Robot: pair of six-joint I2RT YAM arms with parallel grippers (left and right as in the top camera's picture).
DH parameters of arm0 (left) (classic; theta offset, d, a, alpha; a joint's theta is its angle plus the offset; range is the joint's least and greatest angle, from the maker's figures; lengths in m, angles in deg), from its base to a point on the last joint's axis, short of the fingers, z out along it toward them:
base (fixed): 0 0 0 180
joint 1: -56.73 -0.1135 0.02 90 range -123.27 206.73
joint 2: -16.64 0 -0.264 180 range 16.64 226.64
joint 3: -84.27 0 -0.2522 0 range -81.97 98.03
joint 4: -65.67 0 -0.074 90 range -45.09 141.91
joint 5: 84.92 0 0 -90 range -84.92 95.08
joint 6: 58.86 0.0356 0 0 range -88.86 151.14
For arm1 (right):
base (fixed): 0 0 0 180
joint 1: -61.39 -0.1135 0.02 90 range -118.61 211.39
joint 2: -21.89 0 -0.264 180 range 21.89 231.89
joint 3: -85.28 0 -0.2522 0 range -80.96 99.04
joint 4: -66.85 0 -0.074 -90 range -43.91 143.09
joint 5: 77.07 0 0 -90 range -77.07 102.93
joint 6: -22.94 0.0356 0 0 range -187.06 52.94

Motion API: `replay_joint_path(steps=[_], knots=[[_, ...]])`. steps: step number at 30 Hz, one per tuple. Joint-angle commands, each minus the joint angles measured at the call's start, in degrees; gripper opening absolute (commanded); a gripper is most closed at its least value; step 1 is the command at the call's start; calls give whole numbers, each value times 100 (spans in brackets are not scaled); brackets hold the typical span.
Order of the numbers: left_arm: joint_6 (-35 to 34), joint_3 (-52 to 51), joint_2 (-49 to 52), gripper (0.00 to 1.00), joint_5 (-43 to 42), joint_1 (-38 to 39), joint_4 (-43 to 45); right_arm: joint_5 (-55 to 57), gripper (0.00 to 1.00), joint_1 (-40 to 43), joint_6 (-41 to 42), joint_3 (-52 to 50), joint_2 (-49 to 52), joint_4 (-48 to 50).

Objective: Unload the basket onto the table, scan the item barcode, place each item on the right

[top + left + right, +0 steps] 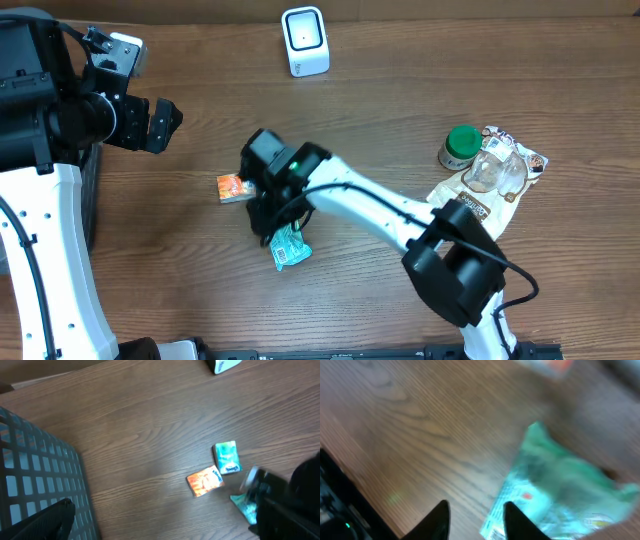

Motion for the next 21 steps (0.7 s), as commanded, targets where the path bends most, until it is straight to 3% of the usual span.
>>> replay_joint_path(steps=[1, 7, 21], knots=[[129, 103, -17, 100, -22, -20, 4, 0, 32, -173, 26, -181, -48, 181], [129, 103, -17, 100, -22, -20, 4, 374, 32, -256, 398, -570, 7, 675], [129, 103, -17, 100, -22, -20, 4, 1906, 33, 195, 1049, -590, 24, 321]])
